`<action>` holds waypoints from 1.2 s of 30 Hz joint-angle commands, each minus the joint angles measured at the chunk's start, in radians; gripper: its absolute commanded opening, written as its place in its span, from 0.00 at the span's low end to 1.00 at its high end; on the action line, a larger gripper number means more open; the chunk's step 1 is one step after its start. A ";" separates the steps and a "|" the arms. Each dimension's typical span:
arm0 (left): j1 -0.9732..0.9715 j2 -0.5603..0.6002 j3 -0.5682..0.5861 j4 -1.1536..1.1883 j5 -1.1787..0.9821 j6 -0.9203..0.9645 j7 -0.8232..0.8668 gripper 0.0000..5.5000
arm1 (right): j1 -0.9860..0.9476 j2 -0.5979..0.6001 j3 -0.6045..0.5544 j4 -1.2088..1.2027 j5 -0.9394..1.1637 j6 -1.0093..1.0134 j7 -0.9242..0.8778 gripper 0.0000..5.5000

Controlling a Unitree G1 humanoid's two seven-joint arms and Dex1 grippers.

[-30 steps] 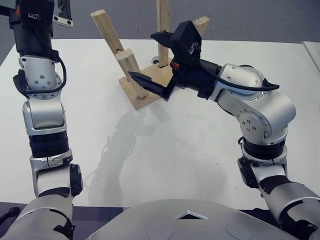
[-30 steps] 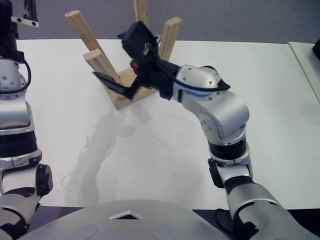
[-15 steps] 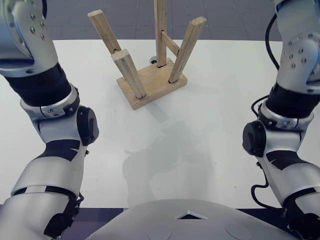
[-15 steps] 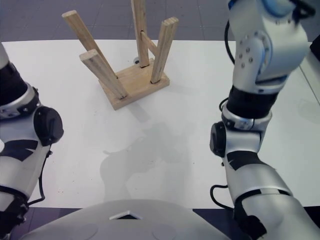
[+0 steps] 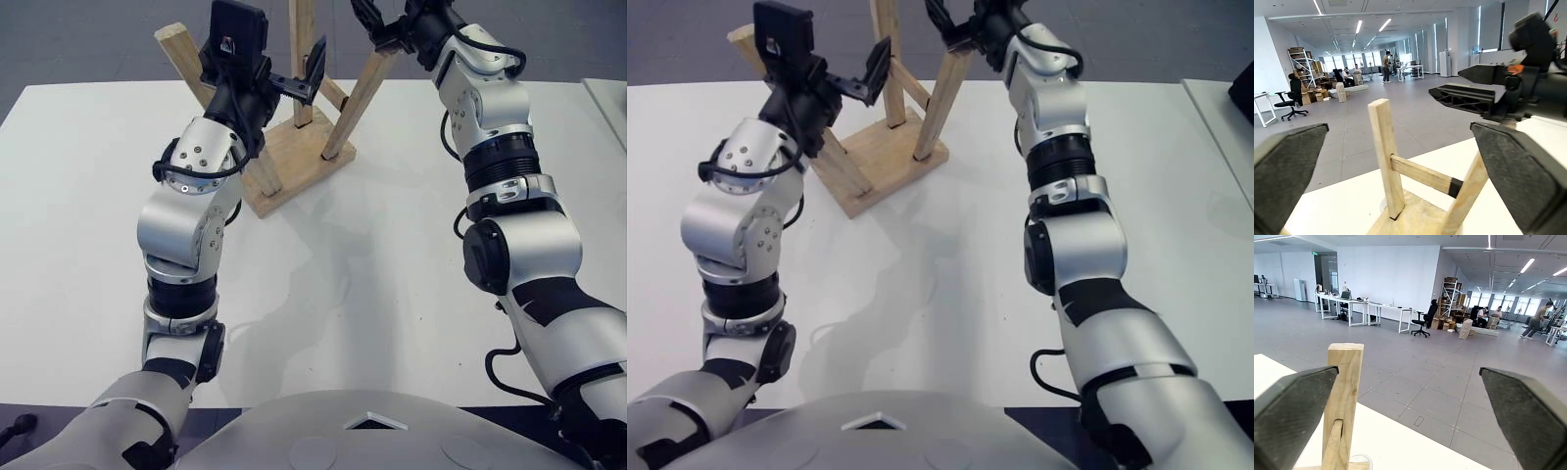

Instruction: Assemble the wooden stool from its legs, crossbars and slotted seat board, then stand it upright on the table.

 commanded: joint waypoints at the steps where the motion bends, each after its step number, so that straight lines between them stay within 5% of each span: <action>1: -0.036 0.028 0.149 0.187 -0.020 0.040 0.016 0.98 | 0.098 -0.029 0.000 0.020 -0.021 0.072 0.046 0.97; 6: -0.221 0.078 0.230 0.143 -0.105 -0.031 -0.069 0.98 | 0.179 -0.083 -0.088 -0.257 0.064 0.168 0.033 0.97; 15: -0.203 0.249 0.358 0.276 -0.212 -0.197 -0.327 0.98 | 0.367 -0.229 -0.190 -0.537 0.125 0.349 0.070 0.97; 25: 0.057 0.413 0.461 0.524 -0.388 -0.318 -0.820 0.98 | 0.523 -0.283 -0.046 -0.644 0.133 0.406 0.320 0.97; 31: 0.149 0.502 0.432 0.584 -0.436 -0.305 -1.045 0.98 | 0.496 -0.264 0.030 -0.651 0.146 0.401 0.448 0.97; 36: 0.178 0.470 0.287 0.563 -0.378 -0.347 -1.121 0.98 | 0.414 -0.210 0.060 -0.504 0.132 0.298 0.545 0.97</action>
